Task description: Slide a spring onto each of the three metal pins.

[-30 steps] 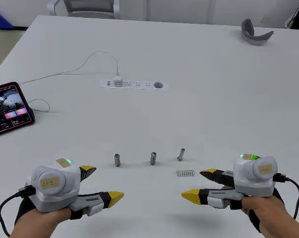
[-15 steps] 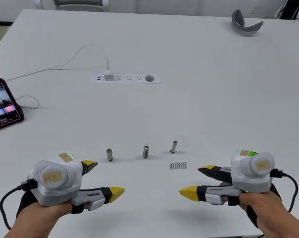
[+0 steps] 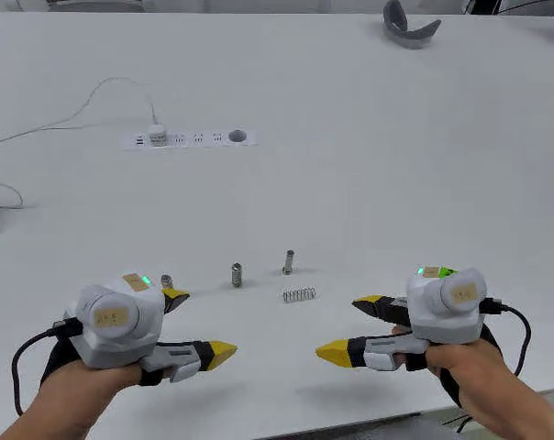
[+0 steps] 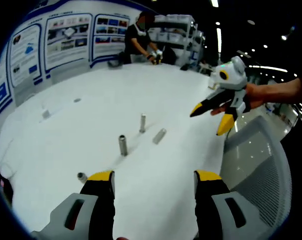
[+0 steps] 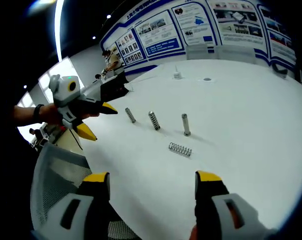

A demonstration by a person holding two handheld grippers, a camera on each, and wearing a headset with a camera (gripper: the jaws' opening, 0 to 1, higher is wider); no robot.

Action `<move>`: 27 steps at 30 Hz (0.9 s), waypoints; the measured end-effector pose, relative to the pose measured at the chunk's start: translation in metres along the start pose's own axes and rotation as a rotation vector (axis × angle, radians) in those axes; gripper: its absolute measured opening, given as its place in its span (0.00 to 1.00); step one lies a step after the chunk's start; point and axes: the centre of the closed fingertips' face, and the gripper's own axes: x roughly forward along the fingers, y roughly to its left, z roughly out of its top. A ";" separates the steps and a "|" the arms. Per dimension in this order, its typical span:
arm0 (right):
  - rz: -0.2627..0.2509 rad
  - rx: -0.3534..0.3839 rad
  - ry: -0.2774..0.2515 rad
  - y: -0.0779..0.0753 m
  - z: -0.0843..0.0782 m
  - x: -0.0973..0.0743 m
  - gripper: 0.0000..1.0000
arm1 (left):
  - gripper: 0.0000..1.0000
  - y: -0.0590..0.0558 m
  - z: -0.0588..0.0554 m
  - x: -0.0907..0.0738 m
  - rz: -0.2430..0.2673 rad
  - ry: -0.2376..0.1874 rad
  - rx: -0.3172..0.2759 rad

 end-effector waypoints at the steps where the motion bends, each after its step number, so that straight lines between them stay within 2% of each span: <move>1: -0.003 0.002 -0.001 0.000 0.000 -0.001 0.71 | 0.65 -0.002 0.002 0.005 -0.008 0.003 0.007; 11: -0.015 0.019 -0.010 -0.001 -0.003 -0.008 0.71 | 0.64 -0.017 0.014 0.043 -0.079 0.020 0.044; 21: -0.011 0.013 0.011 -0.001 -0.010 -0.010 0.71 | 0.63 -0.020 0.020 0.075 -0.113 0.038 0.059; 27: -0.003 0.006 0.015 -0.001 -0.008 -0.011 0.71 | 0.61 -0.022 0.022 0.094 -0.128 0.046 0.063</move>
